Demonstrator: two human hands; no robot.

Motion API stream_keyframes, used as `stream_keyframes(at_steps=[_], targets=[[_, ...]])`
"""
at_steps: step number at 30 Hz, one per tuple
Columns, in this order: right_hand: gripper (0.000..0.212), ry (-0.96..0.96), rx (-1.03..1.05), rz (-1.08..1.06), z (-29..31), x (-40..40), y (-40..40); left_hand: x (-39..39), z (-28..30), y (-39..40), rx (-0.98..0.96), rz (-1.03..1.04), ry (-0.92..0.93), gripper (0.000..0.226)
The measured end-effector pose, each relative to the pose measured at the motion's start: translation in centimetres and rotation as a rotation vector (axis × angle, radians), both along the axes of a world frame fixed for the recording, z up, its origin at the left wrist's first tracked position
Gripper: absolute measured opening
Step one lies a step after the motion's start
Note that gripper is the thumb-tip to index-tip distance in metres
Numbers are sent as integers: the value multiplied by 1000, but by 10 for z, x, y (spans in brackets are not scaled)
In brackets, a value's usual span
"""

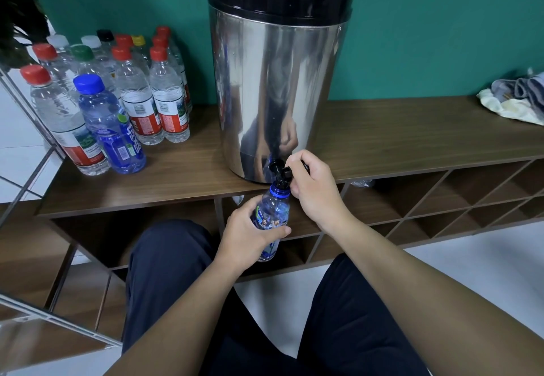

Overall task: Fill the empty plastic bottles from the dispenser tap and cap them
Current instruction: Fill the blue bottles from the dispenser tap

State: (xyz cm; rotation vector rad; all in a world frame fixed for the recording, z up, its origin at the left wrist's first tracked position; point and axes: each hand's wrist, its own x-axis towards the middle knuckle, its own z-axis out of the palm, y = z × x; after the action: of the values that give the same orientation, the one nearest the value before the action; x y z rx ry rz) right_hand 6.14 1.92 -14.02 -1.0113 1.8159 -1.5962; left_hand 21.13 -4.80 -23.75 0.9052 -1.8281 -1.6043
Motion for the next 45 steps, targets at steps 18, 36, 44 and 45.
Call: stream_keyframes(at_steps=[18,36,44,45], targets=[[26,-14,-7,2,1,1,0,0,-1,0,24,-12,20,78],[26,-36,-14,7,-1,0,-1,0,6,3,36,-14,58,74],[26,-42,-13,7,-2,0,-1,1,8,4,37,-14,52,75],[26,-42,-10,7,-2,0,-1,1,7,4,35,-12,47,75]])
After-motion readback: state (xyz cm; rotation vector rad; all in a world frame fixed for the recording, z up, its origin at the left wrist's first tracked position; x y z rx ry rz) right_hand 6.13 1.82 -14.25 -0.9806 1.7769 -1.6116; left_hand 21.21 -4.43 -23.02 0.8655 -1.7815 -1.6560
